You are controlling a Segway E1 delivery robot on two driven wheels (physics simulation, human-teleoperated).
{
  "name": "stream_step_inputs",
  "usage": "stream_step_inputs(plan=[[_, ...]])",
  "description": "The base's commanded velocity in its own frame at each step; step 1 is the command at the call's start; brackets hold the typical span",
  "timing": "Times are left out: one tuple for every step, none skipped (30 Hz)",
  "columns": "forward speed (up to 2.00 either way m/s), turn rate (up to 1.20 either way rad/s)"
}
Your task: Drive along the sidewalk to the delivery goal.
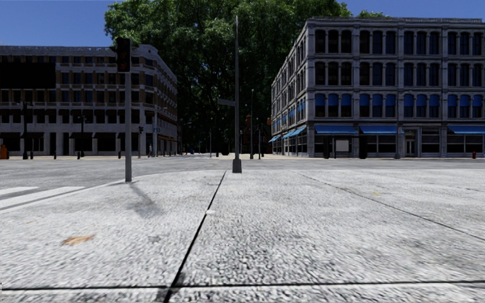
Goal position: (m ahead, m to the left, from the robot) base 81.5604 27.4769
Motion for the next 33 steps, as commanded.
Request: stream_step_inputs(plan=[[2.0,0.0],[2.0,0.0],[2.0,0.0],[2.0,0.0],[2.0,0.0],[2.0,0.0],[2.0,0.0],[2.0,0.0],[2.0,0.0],[2.0,0.0],[2.0,0.0],[2.0,0.0],[2.0,0.0],[2.0,0.0],[2.0,0.0],[2.0,0.0],[2.0,0.0],[2.0,0.0],[2.0,0.0],[2.0,0.0],[2.0,0.0],[2.0,0.07],[2.0,0.19],[2.0,0.37],[2.0,0.37],[2.0,0.64],[2.0,0.78],[2.0,0.88],[2.0,0.99],[2.0,1.05],[2.0,1.07],[2.0,1.07],[2.0,1.07]])
